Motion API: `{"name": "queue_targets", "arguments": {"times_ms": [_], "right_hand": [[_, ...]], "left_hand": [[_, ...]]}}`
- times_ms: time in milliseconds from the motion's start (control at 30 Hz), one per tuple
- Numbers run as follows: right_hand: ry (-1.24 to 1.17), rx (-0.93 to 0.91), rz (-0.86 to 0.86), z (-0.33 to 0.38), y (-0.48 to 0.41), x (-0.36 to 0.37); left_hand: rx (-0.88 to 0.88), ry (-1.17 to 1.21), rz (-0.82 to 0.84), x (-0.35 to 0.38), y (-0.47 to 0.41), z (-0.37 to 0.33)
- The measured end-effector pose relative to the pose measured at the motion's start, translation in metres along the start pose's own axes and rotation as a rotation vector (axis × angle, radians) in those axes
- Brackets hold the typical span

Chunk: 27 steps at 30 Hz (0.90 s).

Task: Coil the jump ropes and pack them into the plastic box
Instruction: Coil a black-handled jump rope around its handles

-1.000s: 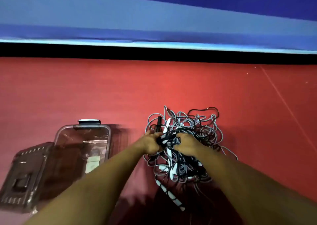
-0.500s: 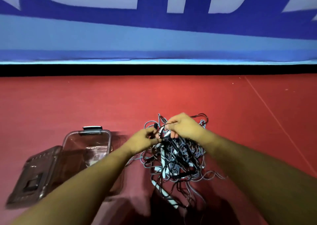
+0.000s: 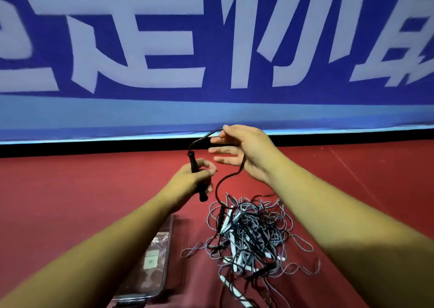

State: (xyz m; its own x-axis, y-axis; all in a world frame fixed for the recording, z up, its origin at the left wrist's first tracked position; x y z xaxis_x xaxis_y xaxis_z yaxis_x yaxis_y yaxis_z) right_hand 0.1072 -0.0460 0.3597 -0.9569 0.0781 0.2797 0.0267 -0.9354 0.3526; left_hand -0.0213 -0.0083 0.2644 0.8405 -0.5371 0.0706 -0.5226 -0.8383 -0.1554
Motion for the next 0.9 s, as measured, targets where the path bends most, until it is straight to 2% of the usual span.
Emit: {"name": "queue_targets", "arguments": {"times_ms": [167,233,333,467,567,633,700,800,900], "right_hand": [[0.224,-0.09,-0.177,0.01,0.024,-0.006],[0.273,-0.106,-0.21,0.003,0.029,-0.016],[0.431,-0.065,-0.201,-0.022,0.031,-0.028],[0.901,0.073,-0.041,-0.078,0.031,-0.027],[0.898,0.215,0.105,-0.114,0.035,-0.021],[0.87,0.262,0.114,-0.122,0.037,-0.015],[0.846,0.238,0.112,-0.119,0.036,-0.006],[0.877,0.184,0.147,-0.11,0.036,0.018],[0.836,0.196,0.255,-0.105,0.04,0.04]], "left_hand": [[-0.197,0.066,0.129,-0.004,0.038,-0.03],[-0.233,0.166,0.126,-0.009,0.052,-0.045],[-0.168,0.465,0.011,-0.022,0.06,-0.067],[-0.026,0.822,-0.182,-0.05,0.06,-0.077],[0.021,0.926,-0.379,-0.076,0.062,-0.077],[0.011,0.858,-0.49,-0.091,0.065,-0.077],[-0.001,0.577,-0.504,-0.096,0.07,-0.079],[-0.051,0.109,-0.31,-0.083,0.079,-0.08],[-0.146,-0.12,-0.032,-0.057,0.087,-0.075]]}}
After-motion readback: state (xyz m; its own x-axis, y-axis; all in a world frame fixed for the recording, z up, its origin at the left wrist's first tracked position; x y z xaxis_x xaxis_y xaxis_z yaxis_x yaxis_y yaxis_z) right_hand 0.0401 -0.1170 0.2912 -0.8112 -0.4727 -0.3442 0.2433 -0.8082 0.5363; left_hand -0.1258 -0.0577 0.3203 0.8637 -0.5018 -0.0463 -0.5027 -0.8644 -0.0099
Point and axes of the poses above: each hand's wrist, its own y-axis away from the middle knuckle, its own x-axis out of the palm, z = x × y, the point moved 6 cm from there along -y, towards the middle knuckle, and after that the axes turned 14 degrees about x, right-handed, at the moved point
